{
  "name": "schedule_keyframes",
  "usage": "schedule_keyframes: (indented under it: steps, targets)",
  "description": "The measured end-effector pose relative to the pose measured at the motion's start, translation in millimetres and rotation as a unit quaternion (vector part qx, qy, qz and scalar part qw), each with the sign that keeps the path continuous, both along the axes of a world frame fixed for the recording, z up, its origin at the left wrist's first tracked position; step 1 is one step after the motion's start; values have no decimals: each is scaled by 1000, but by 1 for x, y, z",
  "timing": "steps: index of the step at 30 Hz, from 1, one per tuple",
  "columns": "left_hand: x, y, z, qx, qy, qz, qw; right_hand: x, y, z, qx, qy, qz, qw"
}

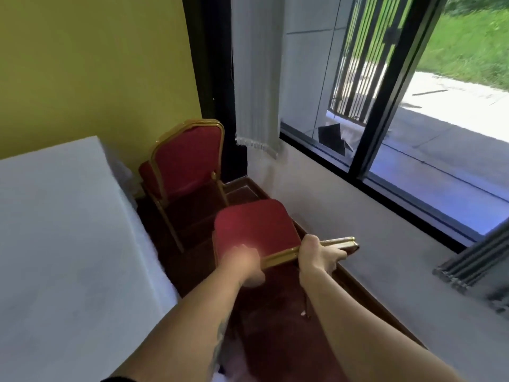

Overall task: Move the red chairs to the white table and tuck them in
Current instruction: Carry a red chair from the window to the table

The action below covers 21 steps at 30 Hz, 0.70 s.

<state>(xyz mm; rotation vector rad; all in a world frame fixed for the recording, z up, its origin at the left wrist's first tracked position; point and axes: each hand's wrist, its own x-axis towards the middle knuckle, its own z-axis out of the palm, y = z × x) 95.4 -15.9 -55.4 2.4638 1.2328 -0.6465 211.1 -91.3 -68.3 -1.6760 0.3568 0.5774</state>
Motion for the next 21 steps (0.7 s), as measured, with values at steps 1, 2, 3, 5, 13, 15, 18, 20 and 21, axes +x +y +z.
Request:
schedule_keyframes:
  steps: [1,2,3,5,13,15,18,20,21]
  targets:
    - [6,0,0,1,5,7,1000,5,2,-2,-3,-1,14,1000]
    - [12,0,1,3,9,15,1000,10,3,-2,-6,-3,30,1000]
    - [18,-2,2,4,14,25,1000,18,6,-4,-8,-2,38,999]
    - [29,-7,7,0,24,51,998,31,9,-4,-16,-4,62,998]
    - [84,-41,13,-22,19,123,992,101,5,-2,-31,-34,200,979]
    - [101,-47,15,-41,20,131,990,121,8,-1,-33,-45,235,970]
    - [122,-52,18,-68,26,132,989,145,12,1,-39,-56,295,953]
    - [131,-54,21,-74,29,128,989,156,17,4,-30,-52,334,941]
    - [134,-54,23,-79,30,127,988,161,20,6,-23,-48,353,934]
